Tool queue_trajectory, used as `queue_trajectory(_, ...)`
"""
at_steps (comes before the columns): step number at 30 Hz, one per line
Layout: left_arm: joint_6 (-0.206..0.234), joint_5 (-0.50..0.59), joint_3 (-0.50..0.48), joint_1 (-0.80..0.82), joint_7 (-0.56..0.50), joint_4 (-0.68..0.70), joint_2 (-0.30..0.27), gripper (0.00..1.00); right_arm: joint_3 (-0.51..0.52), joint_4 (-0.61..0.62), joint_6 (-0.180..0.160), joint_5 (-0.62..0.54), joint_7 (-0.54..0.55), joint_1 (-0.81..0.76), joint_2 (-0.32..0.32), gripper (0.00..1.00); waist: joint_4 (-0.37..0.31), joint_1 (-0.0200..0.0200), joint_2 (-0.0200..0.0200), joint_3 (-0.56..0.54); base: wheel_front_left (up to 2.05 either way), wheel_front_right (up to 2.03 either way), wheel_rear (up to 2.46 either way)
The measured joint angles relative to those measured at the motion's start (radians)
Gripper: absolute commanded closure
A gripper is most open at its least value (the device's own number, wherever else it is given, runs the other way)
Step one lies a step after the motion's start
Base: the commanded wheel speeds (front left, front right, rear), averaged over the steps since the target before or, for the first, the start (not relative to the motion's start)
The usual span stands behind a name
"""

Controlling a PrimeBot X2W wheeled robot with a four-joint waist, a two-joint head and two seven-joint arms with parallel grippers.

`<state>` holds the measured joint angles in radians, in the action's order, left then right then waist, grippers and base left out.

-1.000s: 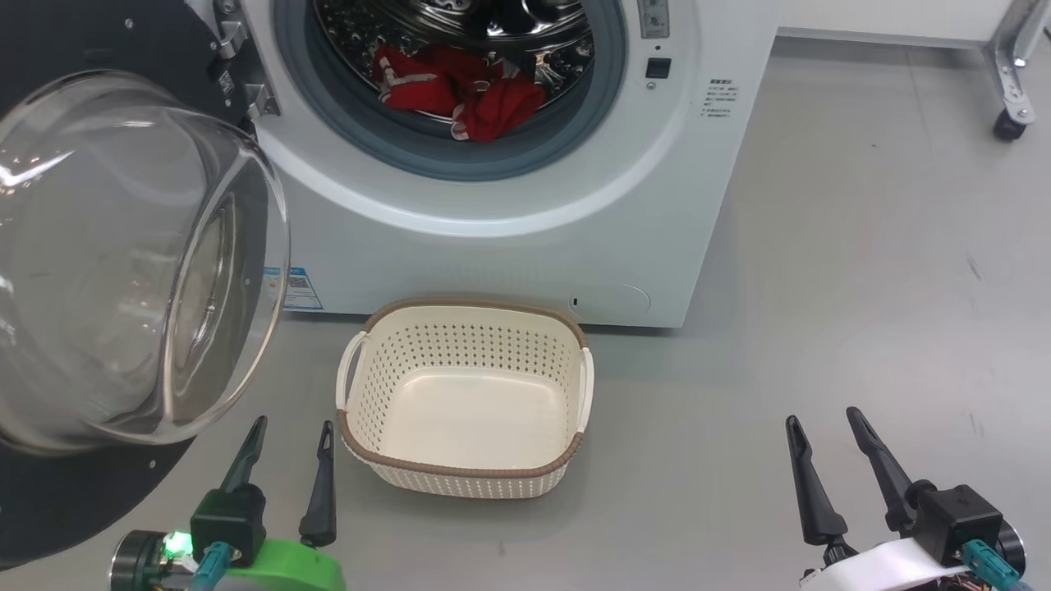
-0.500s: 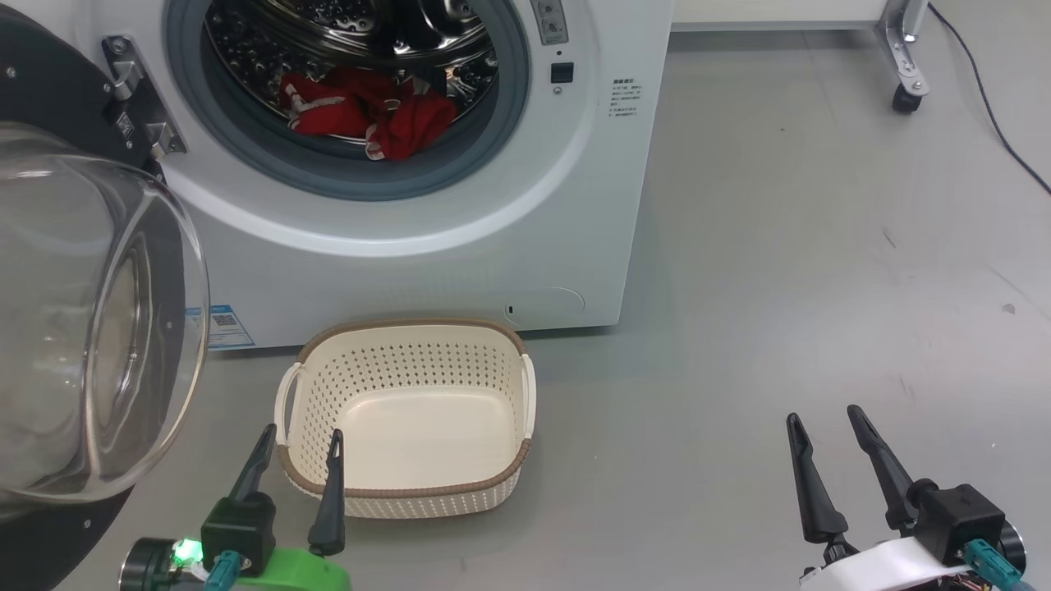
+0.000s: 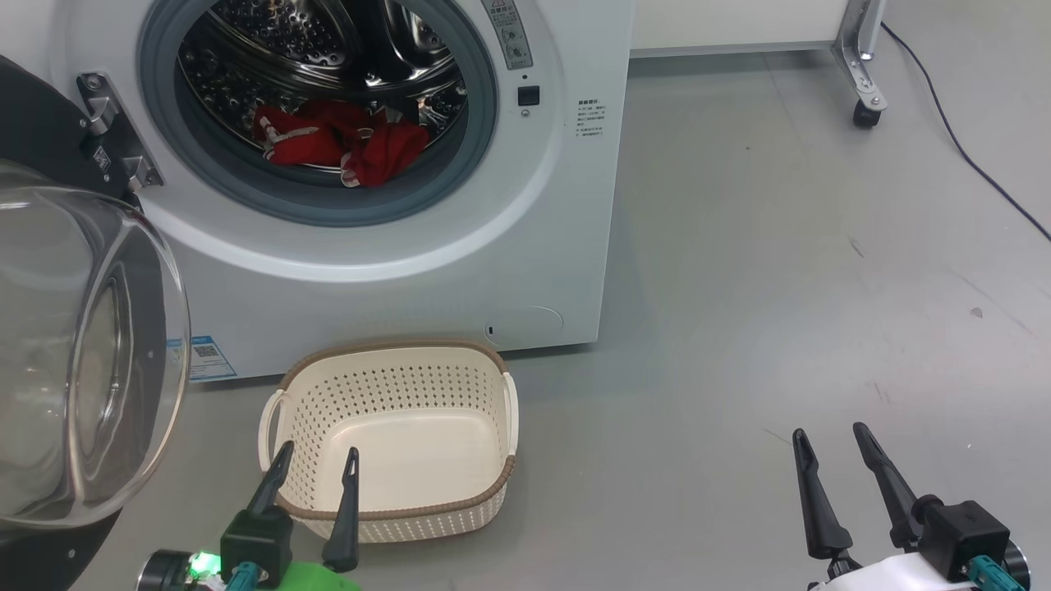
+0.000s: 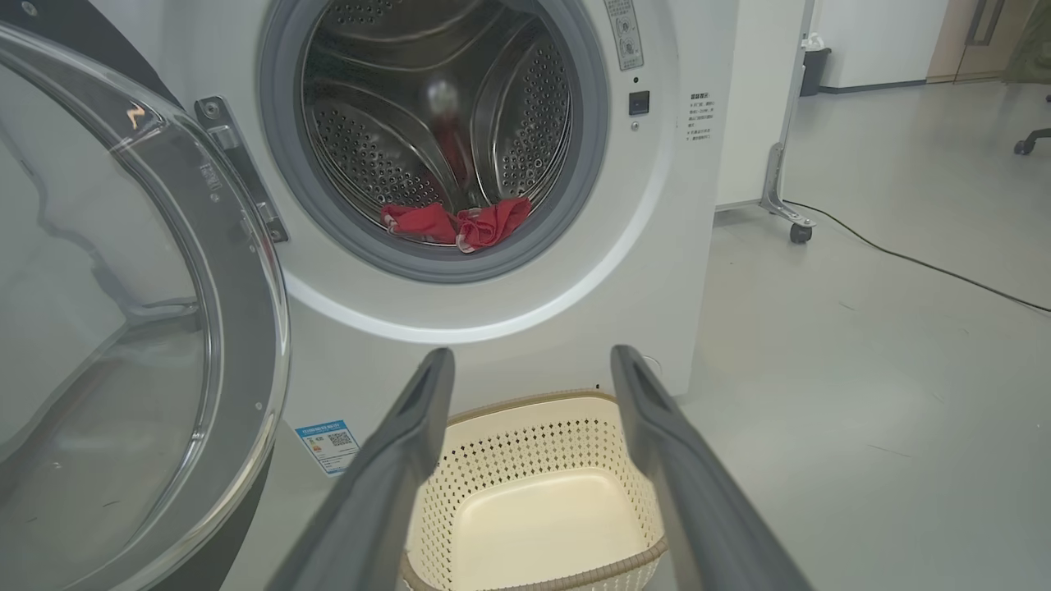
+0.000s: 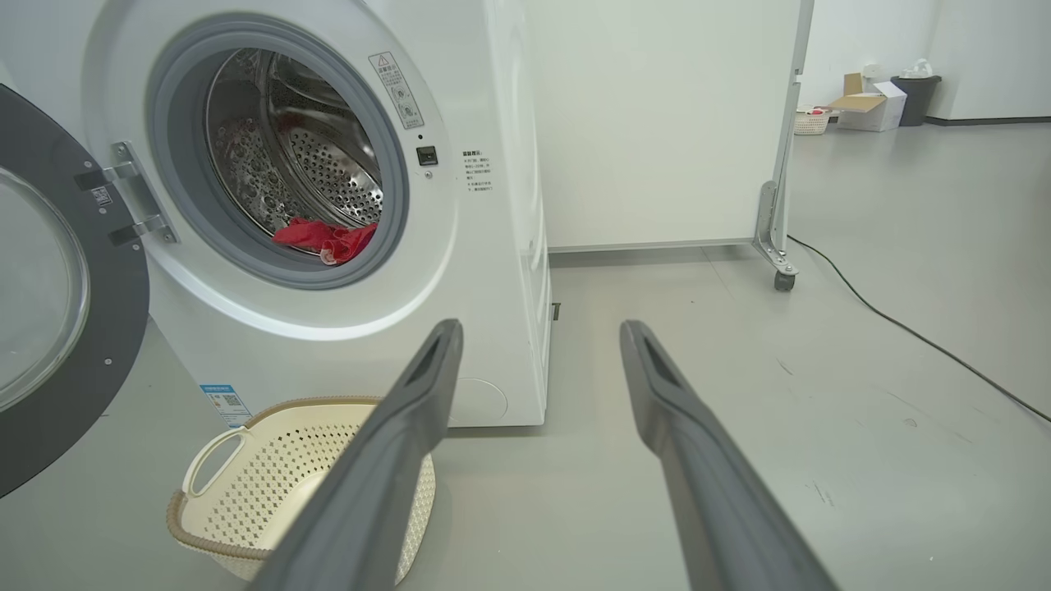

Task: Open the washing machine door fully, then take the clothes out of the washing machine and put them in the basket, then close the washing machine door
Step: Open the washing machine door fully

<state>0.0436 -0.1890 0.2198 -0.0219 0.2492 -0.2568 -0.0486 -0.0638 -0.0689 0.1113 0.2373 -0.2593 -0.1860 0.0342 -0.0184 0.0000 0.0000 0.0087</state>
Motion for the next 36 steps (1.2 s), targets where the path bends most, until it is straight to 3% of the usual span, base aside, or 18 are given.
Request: queue_trajectory(36,0.021,-0.003,0.029,0.000,0.000,-0.020,0.000,0.00,-0.003,0.009,-0.001,0.009,0.000,-0.009,0.000,0.00,0.008,0.0000,0.0000,-0.006,0.09,-0.09,0.00)
